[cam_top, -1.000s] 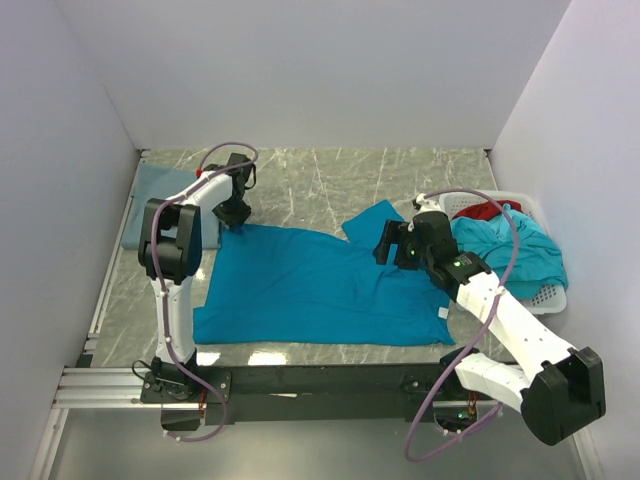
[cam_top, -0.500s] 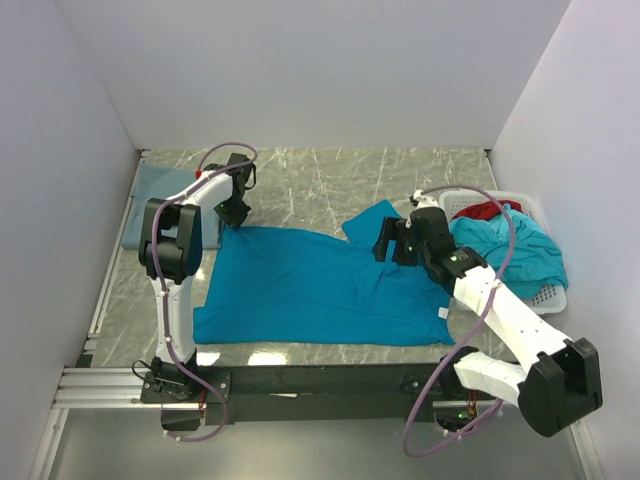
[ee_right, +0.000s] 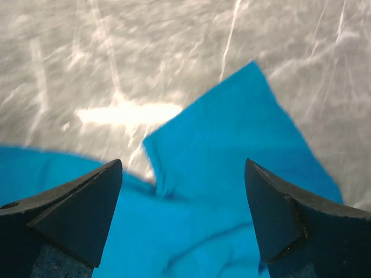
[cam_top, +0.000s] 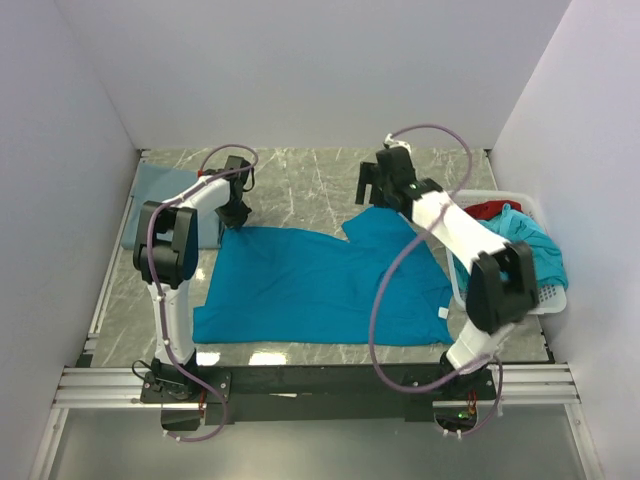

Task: Fold and stack the t-shirts
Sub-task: Fold the tshirt

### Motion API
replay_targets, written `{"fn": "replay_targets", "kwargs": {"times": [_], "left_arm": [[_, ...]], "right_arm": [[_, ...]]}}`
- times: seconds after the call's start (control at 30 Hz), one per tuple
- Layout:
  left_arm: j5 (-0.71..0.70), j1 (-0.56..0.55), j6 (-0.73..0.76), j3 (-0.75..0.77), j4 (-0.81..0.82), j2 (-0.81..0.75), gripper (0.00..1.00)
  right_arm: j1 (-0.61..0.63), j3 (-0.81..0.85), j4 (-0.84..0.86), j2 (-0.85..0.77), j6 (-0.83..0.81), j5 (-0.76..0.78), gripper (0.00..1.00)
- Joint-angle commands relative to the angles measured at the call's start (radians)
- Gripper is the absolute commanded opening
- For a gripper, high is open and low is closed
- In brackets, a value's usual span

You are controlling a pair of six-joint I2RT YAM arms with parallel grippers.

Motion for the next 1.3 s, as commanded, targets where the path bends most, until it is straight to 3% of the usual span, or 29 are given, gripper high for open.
{"fn": "replay_targets", "kwargs": {"times": [0.0,0.37,0.53,0.73,0.93,1.13,1.17,1.27], "left_arm": [[0.060,-0.014,0.011,-0.059,0.057,-0.031,0.01],[0.069,-0.018,0.028,-0.072,0.086,-0.048,0.01],[0.055,-0.020,0.033,-0.066,0.076,-0.048,0.01],[0.027,-0.020,0.033,-0.056,0.062,-0.060,0.01],[0.037,-0.021,0.033,-0.049,0.070,-0.074,0.01],[0.023,-0.020,0.028,-0.054,0.062,-0.091,0.01],[0.021,-0.020,0.030,-0.056,0.062,-0.091,0.01],[0.012,-0.020,0.033,-0.062,0.066,-0.098,0.01]], "right_arm": [[-0.022,0.186,-0.068,0.137,-0.038,0.056,0.92],[-0.081,0.659,-0.271,0.608,-0.043,0.068,0.91],[-0.087,0.765,-0.371,0.709,-0.029,0.092,0.91],[-0.088,0.760,-0.424,0.740,0.002,0.092,0.84],[-0.090,0.711,-0.440,0.717,0.008,0.124,0.74],[-0.090,0.701,-0.440,0.708,0.008,0.148,0.46],[-0.090,0.701,-0.441,0.708,0.008,0.142,0.36],[-0.088,0.695,-0.432,0.705,0.019,0.136,0.27]]}}
